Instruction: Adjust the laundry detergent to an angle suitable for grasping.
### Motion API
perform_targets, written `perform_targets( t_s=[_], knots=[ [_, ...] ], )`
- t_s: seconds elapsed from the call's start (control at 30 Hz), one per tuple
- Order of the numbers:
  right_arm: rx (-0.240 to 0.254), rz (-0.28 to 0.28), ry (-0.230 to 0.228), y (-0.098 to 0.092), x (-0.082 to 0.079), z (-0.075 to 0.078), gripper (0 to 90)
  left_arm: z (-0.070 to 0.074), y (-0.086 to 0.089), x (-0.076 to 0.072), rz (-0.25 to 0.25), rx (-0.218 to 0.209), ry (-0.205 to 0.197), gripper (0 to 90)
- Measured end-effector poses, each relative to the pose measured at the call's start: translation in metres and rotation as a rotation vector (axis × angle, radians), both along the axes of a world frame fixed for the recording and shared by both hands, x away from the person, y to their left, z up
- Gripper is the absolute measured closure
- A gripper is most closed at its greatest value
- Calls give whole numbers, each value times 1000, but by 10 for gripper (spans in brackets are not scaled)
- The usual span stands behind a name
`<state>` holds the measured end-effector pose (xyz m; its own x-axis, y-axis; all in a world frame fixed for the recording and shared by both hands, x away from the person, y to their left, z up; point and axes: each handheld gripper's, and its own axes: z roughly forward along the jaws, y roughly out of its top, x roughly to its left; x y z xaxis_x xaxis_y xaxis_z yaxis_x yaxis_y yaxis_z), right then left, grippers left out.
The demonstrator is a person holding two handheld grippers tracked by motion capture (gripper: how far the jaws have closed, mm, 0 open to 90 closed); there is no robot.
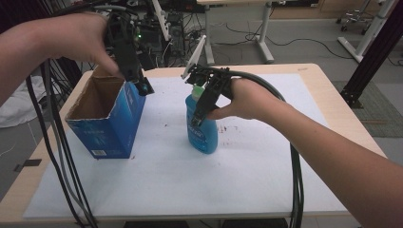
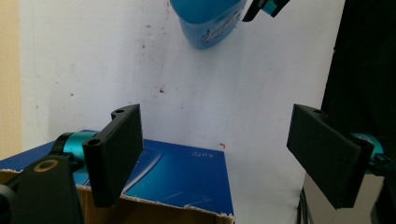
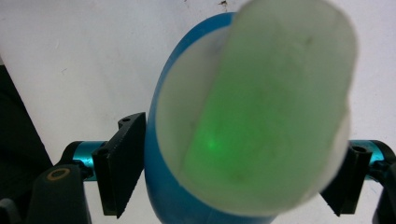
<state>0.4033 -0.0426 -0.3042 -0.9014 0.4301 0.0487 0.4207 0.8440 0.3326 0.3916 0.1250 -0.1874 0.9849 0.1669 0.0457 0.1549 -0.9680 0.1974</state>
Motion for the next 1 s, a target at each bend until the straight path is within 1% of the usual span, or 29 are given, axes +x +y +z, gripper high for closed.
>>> perform_targets(
  t_s=[0.07,0.23,0.33,0.37,0.43,0.47,0.5,0.8,0.9,0.93,1.0],
  knots=[
    [3,6,-9,1,1,-1,192,0,0,0,0,2,1,186],
    [2,-25,-7,2,1,-1,193,0,0,-1,2,4,2,186],
    [1,-16,-23,2,1,-2,195,0,1,-1,2,5,1,186],
    [-2,-29,-16,3,0,-1,196,0,1,0,0,6,0,186],
    [-3,-20,-30,3,0,-2,203,0,1,-1,3,2,-1,186],
    [-1,-19,-27,3,0,-2,258,0,1,-1,5,2,0,186],
    [5,-8,-26,3,0,-1,282,0,1,-1,0,8,0,186],
    [10,-4,-41,2,0,-1,282,0,0,-1,-3,7,-1,186],
    [10,-1,-44,2,0,0,296,0,-1,-1,-4,8,1,186],
    [8,-8,-37,2,-1,0,300,0,-1,-1,-5,9,1,186],
    [6,-11,-42,3,-1,0,302,0,-1,-1,-7,11,0,186]
  ],
)
